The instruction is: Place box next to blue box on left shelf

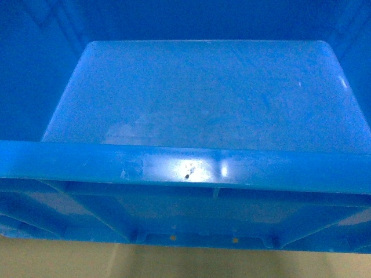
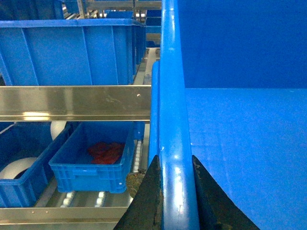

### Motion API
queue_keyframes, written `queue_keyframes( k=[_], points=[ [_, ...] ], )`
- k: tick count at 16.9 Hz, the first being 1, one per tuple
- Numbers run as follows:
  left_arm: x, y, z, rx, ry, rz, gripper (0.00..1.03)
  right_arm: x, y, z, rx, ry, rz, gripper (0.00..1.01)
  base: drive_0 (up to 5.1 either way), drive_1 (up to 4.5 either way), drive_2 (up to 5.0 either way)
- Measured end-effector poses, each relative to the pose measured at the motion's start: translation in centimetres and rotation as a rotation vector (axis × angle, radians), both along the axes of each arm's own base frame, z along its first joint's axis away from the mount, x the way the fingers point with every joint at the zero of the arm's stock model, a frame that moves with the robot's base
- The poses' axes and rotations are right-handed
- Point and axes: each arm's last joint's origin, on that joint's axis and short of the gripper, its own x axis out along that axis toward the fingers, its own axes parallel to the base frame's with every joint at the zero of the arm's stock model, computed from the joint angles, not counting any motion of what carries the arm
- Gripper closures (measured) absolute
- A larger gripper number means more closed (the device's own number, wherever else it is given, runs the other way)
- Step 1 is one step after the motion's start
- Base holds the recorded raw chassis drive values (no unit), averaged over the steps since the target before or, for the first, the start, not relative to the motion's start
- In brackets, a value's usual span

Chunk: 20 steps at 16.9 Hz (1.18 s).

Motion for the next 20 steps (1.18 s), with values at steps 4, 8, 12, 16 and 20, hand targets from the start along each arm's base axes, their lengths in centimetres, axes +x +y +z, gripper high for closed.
queue_keyframes(
  k=[4,8,12,16,20],
  points=[
    [0.00,0.00,0.00,0.000,0.000,0.000,0.94,0.00,0.00,0.00,0.000,0.000,0.000,0.81,0.0,0.00,0.0],
    [0.00,0.00,0.00,0.000,0.000,0.000,0.94,0.00,0.00,0.00,0.000,0.000,0.000,0.81,0.0,0.00,0.0],
    [0.00,0.00,0.00,0.000,0.000,0.000,0.94,0.00,0.00,0.00,0.000,0.000,0.000,0.81,0.0,0.00,0.0],
    [0.00,0.00,0.00,0.000,0.000,0.000,0.94,0.00,0.00,0.00,0.000,0.000,0.000,0.81,0.0,0.00,0.0],
    [0.00,0.00,0.07,-0.001,-0.006,0.000,0.94,0.01,0.00,0.05,0.001,-0.006,-0.001,0.81,0.0,0.00,0.0]
  ],
)
